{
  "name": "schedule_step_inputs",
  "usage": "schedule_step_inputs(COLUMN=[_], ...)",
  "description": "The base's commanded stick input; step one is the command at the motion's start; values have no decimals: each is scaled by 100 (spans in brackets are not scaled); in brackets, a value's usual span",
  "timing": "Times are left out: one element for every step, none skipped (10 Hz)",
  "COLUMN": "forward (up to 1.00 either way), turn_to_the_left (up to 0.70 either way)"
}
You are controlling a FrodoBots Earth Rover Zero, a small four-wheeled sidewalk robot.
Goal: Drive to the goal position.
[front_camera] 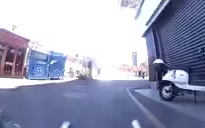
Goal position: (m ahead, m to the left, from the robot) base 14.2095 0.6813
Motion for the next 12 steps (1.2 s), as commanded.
schedule_step_inputs(forward=[45, 45, 45, 45, 45, 45, 45, 45, 45, 45, 51, 70], turn_to_the_left=[0, 0, 0, 0, 0, 0, 0, 0, 0, 0, 0, 0])
